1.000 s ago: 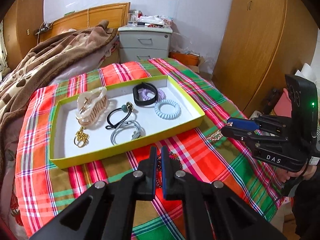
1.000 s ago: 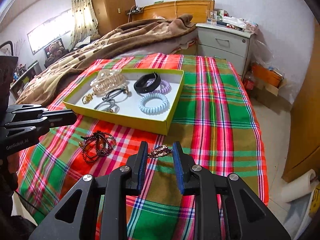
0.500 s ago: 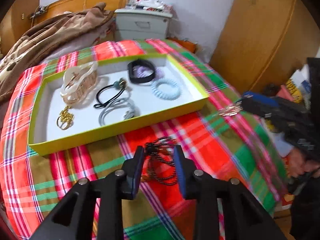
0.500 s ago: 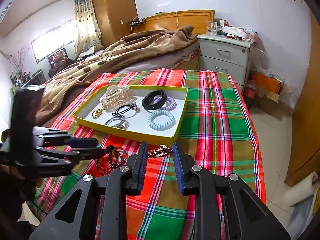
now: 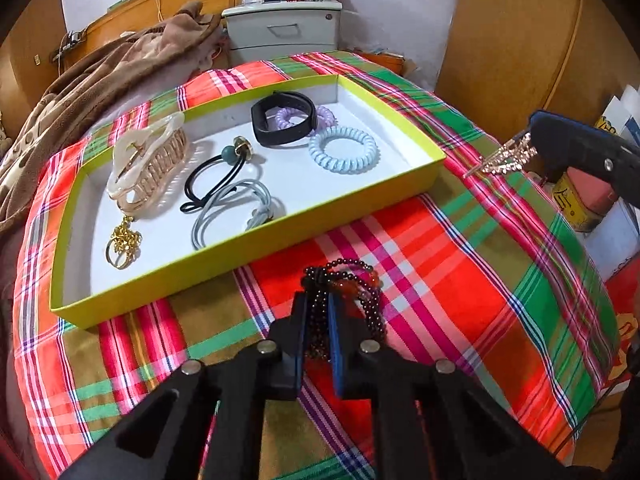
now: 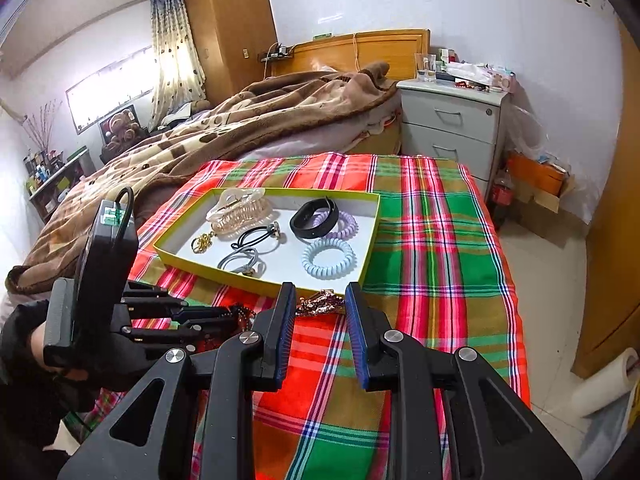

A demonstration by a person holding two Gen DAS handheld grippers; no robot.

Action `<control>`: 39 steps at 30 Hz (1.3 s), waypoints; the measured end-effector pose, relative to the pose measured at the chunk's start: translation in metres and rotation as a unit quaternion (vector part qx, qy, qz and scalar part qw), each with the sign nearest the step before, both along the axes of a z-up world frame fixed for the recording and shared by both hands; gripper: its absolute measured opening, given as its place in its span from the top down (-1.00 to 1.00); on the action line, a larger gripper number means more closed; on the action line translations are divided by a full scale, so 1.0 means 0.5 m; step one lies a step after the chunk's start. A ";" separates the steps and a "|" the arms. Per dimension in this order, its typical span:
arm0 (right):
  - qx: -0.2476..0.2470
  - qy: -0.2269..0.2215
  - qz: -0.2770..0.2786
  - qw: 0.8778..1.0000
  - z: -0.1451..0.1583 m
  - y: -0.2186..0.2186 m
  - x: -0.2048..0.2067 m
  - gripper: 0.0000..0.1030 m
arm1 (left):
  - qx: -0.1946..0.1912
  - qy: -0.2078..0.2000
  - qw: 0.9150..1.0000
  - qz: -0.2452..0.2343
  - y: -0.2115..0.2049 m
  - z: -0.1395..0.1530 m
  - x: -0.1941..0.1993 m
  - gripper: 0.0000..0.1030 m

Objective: Organize jewelry
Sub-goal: 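Carry the beaded bracelet with the left tool while the right tool carries the hair pin over the box, then open the left tool to drop the beaded bracelet while the right tool releases the hair pin in the box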

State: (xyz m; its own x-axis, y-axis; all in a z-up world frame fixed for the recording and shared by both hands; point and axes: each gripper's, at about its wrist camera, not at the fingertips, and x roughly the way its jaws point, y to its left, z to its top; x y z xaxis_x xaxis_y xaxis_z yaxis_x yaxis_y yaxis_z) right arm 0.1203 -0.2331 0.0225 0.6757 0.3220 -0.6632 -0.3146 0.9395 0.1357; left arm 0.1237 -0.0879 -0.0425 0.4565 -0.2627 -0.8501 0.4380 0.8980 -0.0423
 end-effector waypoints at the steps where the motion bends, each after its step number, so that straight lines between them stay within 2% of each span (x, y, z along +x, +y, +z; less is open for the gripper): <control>1: -0.001 0.000 -0.001 1.000 0.001 0.001 0.001 0.50 | -0.004 -0.003 1.000 0.002 0.002 0.003 -0.002 0.82; 3: -0.001 -0.001 -0.001 1.000 0.002 0.001 0.004 0.50 | -0.008 -0.009 1.000 -0.002 0.005 0.010 -0.005 0.83; 8: 0.001 -0.004 -0.004 1.000 0.007 0.004 0.009 0.50 | -0.046 -0.025 0.999 -0.004 0.025 0.051 -0.014 0.87; 16: 0.010 -0.019 -0.010 1.000 0.031 0.017 0.036 0.50 | -0.076 -0.054 0.996 0.004 0.051 0.115 0.002 0.87; 22: 0.013 -0.017 -0.016 1.000 0.032 0.034 0.074 0.50 | -0.080 -0.074 0.994 0.018 0.073 0.145 0.035 0.87; 27: 0.015 -0.001 -0.021 1.000 0.005 0.052 0.121 0.50 | -0.080 -0.064 0.994 0.034 0.086 0.131 0.077 0.87; 29: 0.015 0.010 -0.021 1.000 -0.014 0.059 0.143 0.50 | -0.072 -0.060 0.995 0.042 0.087 0.114 0.092 0.87; 32: 0.018 0.022 -0.023 0.999 -0.039 0.067 0.172 0.50 | -0.078 -0.044 0.994 0.054 0.095 0.090 0.112 0.87; 39: 0.011 0.045 -0.021 0.999 -0.078 0.079 0.198 0.50 | -0.078 -0.025 0.995 0.063 0.098 0.059 0.127 0.87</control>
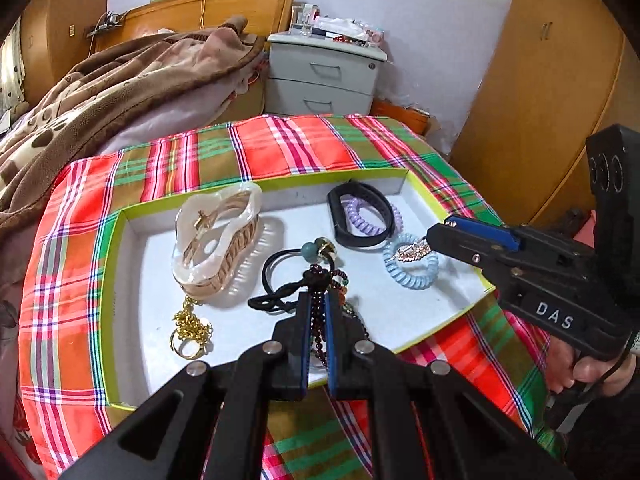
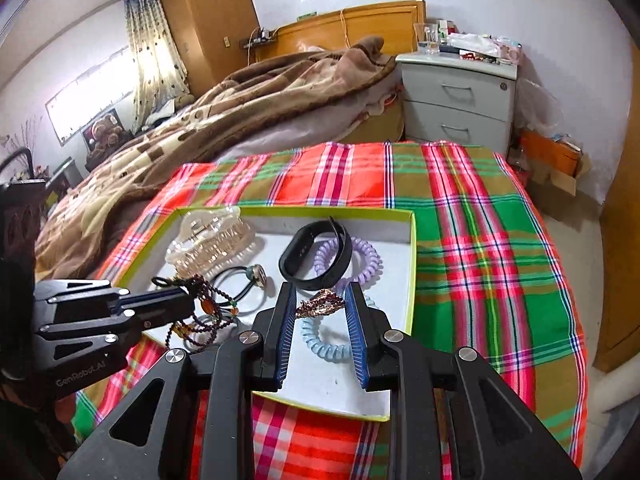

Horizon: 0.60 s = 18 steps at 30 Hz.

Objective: Organize jewelry
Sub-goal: 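Open the left tool to drop the beaded bracelet while the right tool releases the hair pin in the box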

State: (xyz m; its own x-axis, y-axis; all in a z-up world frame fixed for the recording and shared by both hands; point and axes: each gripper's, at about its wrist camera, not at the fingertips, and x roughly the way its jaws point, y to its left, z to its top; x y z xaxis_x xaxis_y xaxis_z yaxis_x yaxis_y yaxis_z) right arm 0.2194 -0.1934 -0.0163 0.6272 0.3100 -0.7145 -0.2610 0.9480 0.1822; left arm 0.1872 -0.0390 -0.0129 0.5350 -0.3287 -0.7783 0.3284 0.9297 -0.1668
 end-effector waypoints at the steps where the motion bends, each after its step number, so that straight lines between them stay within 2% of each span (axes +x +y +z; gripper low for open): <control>1: -0.003 0.003 0.001 1.000 -0.005 0.001 0.001 0.50 | 0.001 0.003 1.000 0.001 0.000 -0.003 0.002 0.87; 11: -0.038 0.025 0.009 0.999 -0.032 0.002 -0.006 0.49 | 0.015 0.008 1.000 0.012 -0.001 -0.019 -0.006 0.82; 15: -0.044 0.027 0.007 0.999 -0.035 -0.001 -0.011 0.49 | 0.016 0.005 1.000 0.021 0.000 -0.017 -0.011 0.38; 18: -0.043 0.025 0.004 0.999 -0.031 -0.002 -0.015 0.49 | 0.007 0.005 1.000 0.024 0.001 -0.015 -0.013 0.36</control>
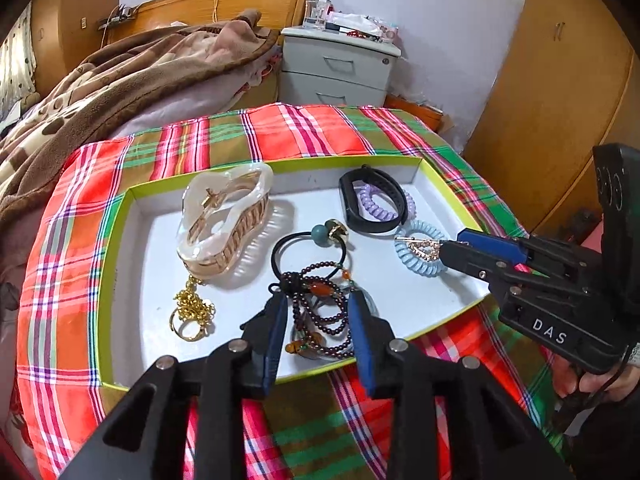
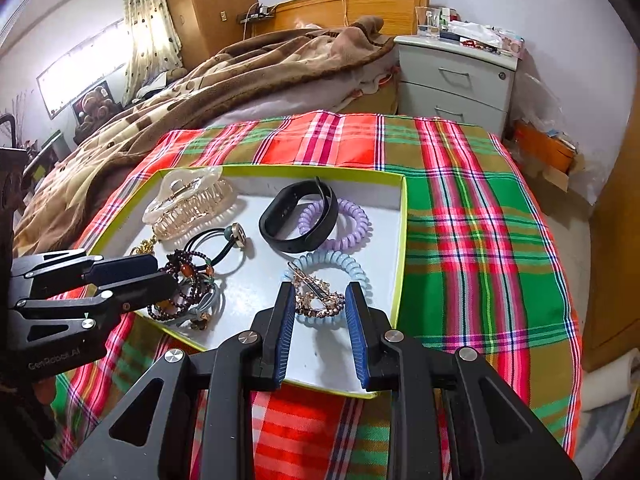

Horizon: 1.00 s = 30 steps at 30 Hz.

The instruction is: Organize jewelry

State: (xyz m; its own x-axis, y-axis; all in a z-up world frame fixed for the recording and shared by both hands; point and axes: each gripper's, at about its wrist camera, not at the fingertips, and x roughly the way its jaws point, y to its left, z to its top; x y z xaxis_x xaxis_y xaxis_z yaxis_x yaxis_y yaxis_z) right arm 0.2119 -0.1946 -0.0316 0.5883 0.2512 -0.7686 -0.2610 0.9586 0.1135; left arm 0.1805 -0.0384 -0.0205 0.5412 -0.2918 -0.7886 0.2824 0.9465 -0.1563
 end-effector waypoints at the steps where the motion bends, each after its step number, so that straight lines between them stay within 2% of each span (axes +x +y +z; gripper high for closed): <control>1: -0.001 -0.002 0.000 1.000 0.002 0.000 -0.002 0.49 | 0.003 0.000 1.000 0.003 0.000 0.001 -0.002 0.36; 4: 0.002 -0.005 -0.001 1.000 0.009 0.000 -0.006 0.47 | 0.010 -0.005 1.000 0.007 -0.001 0.005 -0.008 0.35; 8: 0.011 -0.016 -0.004 1.000 0.023 -0.003 -0.018 0.17 | 0.007 -0.008 1.000 0.012 0.001 0.012 -0.020 0.28; 15: 0.013 -0.038 -0.010 0.999 0.051 -0.001 -0.048 0.17 | 0.013 -0.020 0.999 0.022 0.004 0.026 -0.050 0.27; 24: 0.007 -0.055 -0.030 0.998 0.072 0.009 -0.101 0.17 | 0.032 -0.041 0.997 0.061 0.007 0.046 -0.096 0.25; 30: 0.011 -0.055 -0.049 0.997 0.073 0.012 -0.136 0.15 | 0.060 -0.060 0.992 0.094 0.008 0.054 -0.128 0.24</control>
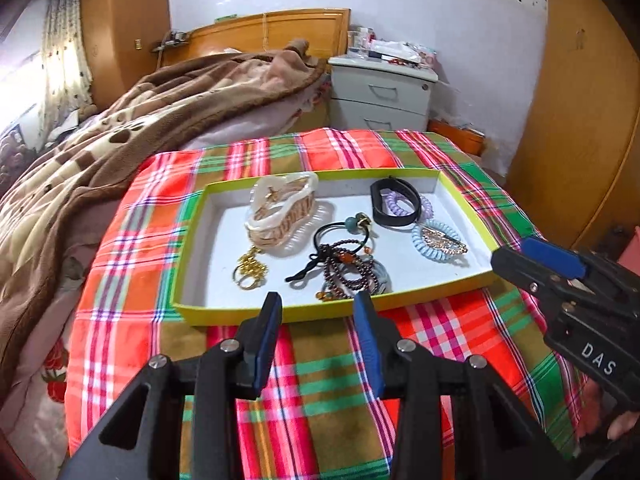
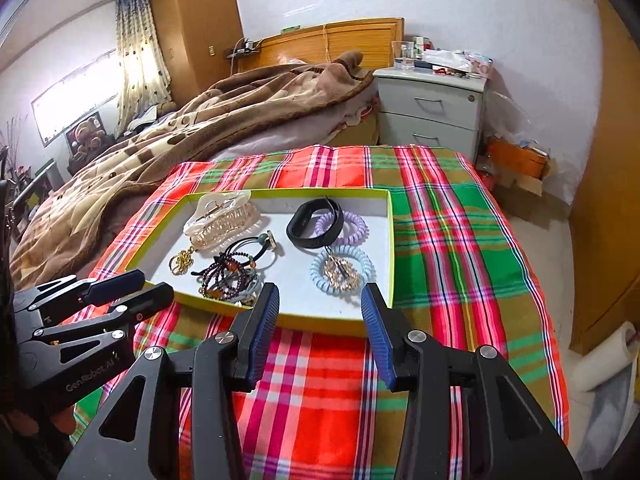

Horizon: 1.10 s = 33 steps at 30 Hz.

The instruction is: Organize jewelry

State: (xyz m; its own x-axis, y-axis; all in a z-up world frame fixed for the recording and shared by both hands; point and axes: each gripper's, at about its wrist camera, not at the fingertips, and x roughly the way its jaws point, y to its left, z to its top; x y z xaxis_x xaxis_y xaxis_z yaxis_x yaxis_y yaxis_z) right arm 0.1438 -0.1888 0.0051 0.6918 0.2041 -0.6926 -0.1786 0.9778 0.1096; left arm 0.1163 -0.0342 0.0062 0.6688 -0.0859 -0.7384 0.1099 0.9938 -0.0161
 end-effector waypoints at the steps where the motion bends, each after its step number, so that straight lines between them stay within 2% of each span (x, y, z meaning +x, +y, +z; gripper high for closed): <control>1: -0.003 -0.001 -0.002 1.000 0.001 0.001 -0.005 0.14 | -0.001 -0.002 1.000 0.006 0.002 0.002 -0.006 0.24; 11: -0.011 -0.001 -0.029 1.000 0.002 0.009 -0.051 0.11 | 0.004 -0.021 0.998 0.066 0.027 0.012 -0.051 0.24; 17: -0.006 -0.006 -0.025 1.000 0.007 0.017 -0.061 0.11 | -0.005 -0.019 0.998 0.065 0.032 0.010 -0.062 0.24; 21: -0.005 -0.006 -0.025 1.000 0.006 0.019 -0.065 0.11 | 0.004 -0.017 0.998 0.065 0.025 0.006 -0.067 0.24; 33: -0.003 -0.002 -0.029 1.000 0.005 0.021 -0.065 0.11 | 0.000 -0.012 0.998 0.058 0.025 0.001 -0.069 0.24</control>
